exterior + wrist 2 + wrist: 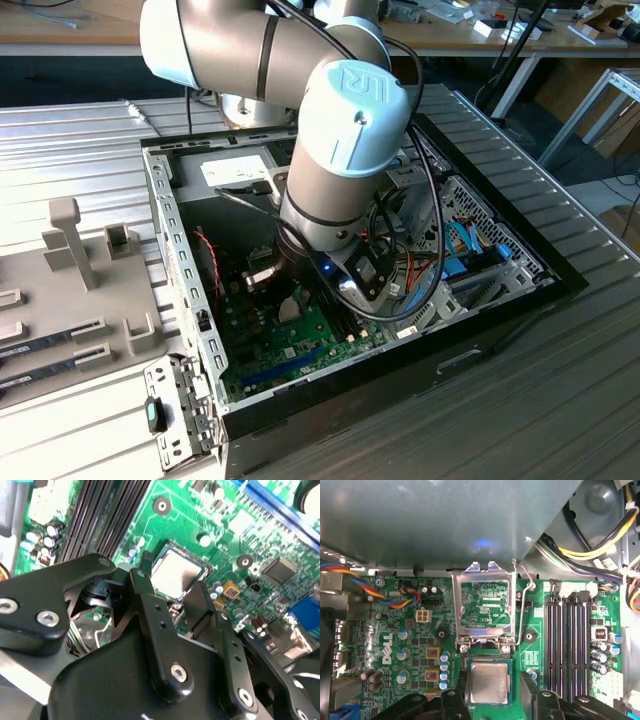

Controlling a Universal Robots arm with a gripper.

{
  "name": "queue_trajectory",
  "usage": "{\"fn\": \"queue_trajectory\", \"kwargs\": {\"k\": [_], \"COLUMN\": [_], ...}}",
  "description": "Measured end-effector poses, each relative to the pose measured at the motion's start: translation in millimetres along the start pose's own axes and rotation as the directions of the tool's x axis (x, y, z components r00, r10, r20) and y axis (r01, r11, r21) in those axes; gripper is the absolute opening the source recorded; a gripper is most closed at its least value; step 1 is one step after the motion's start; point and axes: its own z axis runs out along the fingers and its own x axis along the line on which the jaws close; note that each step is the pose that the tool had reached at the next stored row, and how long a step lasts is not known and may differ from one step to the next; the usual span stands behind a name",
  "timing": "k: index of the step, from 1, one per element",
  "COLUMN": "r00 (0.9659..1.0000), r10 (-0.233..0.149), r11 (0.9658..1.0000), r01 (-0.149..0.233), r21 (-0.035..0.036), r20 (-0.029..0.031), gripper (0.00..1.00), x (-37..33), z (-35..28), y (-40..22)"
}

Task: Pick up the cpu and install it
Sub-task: 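Place the cpu into insertion slot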

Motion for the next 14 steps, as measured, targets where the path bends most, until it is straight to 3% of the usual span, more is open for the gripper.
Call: {"fn": "queue_trajectory", "kwargs": {"k": [9, 11, 14], "r00": [1.0, 1.0, 1.0], "r10": [0.0, 0.0, 0.0], "r11": [1.0, 1.0, 1.0], "r01": [0.0, 0.0, 0.0], "r21": [0.0002, -0.0001, 0.0001], "r20": [-0.0003, -0.0001, -0.0003], "gripper": [0.52, 0.44, 0.44], "x": [2.8, 2.8, 3.5], "z": [2.1, 2.2, 3.2], "y": [0.0, 0.0, -0.3]}}
